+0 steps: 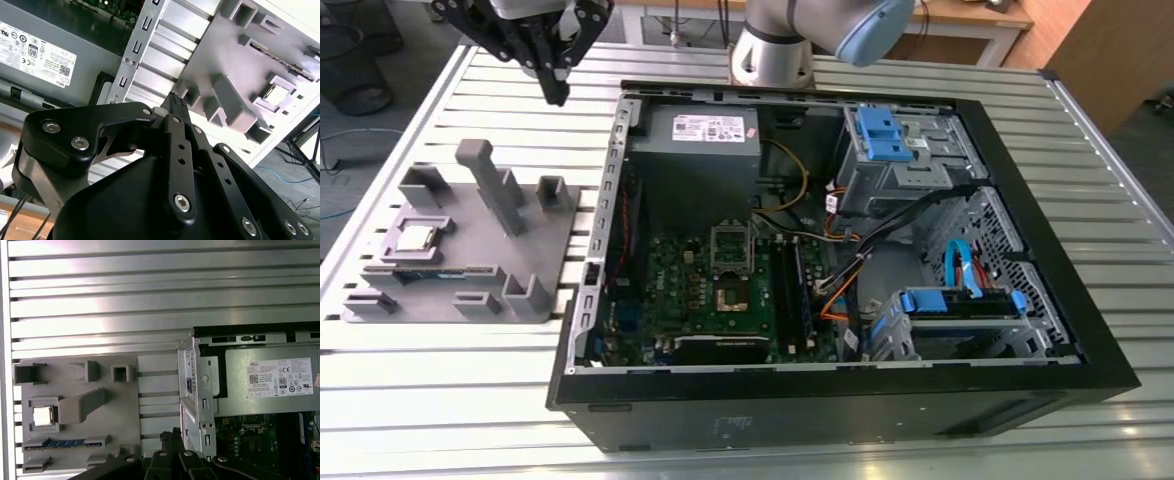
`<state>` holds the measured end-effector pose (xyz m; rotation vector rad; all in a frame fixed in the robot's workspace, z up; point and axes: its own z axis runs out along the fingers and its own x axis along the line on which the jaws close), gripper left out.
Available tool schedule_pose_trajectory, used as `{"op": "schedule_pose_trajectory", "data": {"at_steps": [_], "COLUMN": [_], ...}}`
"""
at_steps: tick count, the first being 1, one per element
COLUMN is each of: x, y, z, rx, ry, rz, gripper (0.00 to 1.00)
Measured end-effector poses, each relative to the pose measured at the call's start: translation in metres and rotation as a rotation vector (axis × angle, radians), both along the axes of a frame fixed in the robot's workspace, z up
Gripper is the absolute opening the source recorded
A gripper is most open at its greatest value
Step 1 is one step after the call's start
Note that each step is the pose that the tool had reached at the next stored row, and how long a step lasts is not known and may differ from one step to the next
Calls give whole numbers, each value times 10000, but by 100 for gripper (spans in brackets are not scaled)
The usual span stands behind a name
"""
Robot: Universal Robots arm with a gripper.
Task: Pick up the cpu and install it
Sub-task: 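Reach for the cpu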
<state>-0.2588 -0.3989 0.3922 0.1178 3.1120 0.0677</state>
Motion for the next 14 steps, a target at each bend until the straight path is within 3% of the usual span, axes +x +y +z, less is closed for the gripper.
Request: {"op": "schedule_pose_trajectory", "data": {"at_steps": [14], "x": [-327], "y": [0], "z": [-17], "rx": [0], "ry": [0], "rz": [-1], "gripper": [11]}}
